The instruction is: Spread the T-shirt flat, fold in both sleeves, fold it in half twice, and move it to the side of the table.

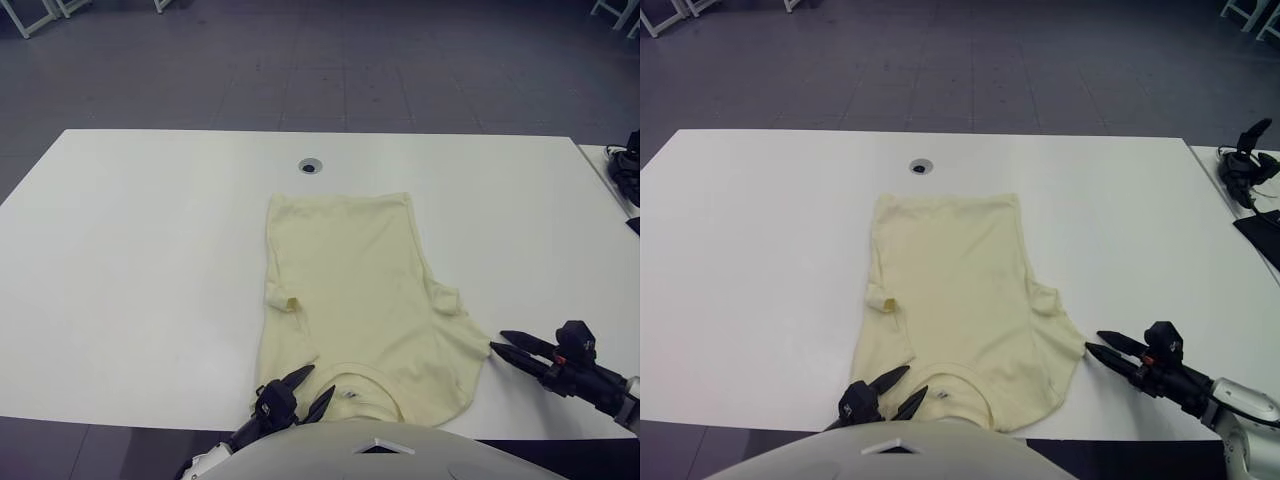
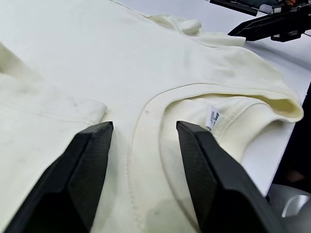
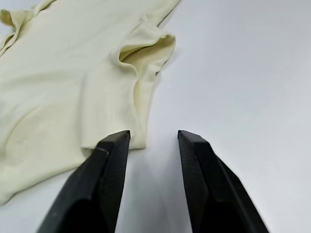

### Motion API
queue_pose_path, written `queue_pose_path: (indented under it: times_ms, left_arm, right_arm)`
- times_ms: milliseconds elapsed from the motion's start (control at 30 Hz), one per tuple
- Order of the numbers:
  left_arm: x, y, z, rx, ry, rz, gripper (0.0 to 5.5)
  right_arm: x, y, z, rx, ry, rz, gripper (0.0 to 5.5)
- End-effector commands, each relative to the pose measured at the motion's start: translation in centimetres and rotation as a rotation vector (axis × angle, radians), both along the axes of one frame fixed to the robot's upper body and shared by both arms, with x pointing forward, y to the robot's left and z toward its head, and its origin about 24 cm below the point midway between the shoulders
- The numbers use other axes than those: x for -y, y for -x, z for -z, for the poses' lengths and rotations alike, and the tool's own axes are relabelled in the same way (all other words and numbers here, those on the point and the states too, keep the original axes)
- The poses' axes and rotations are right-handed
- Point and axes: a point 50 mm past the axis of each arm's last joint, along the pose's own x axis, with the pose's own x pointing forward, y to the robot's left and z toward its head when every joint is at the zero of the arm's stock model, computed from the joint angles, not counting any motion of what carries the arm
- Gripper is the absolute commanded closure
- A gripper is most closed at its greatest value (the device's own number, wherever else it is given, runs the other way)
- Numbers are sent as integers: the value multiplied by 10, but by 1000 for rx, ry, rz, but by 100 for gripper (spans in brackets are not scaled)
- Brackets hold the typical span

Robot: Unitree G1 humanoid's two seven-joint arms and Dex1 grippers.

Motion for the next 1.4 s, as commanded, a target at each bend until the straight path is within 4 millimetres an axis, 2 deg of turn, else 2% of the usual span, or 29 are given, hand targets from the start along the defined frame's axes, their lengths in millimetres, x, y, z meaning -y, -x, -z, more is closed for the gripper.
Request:
queue_pose_path:
  times_ms: [33, 267, 500, 633, 733, 867, 1067, 1400]
  left_arm:
    - [-98, -75, -81, 516, -47, -627, 289]
    - [-97, -75, -79, 506, -42, -623, 289]
    - [-97, -76, -79, 508, -42, -621, 289]
    - [-97, -76, -78, 506, -41, -624, 289]
    - [-97, -76, -77, 503, -41, -625, 289]
    - [-97, -76, -77, 504, -41, -629, 285]
    - [-100, -76, -80, 502, -34, -640, 200]
    - [-100, -76, -83, 500, -23, -628, 45]
  right_arm:
    - [-8, -8, -1, -46, 125, -155, 440]
    - [-7, -15, -2, -23, 127, -162, 550]
    - [-9, -4, 2, -61, 111, -218, 550]
    - [-5, -15, -1, 12, 91, -155, 550]
    - [-6, -28, -16, 101, -19, -103, 550]
    - [-9, -29, -26, 131, -139, -91, 550]
    - [-16, -26, -34, 132, -216, -128, 550]
    - [-43, -32, -52, 198, -305, -189, 550]
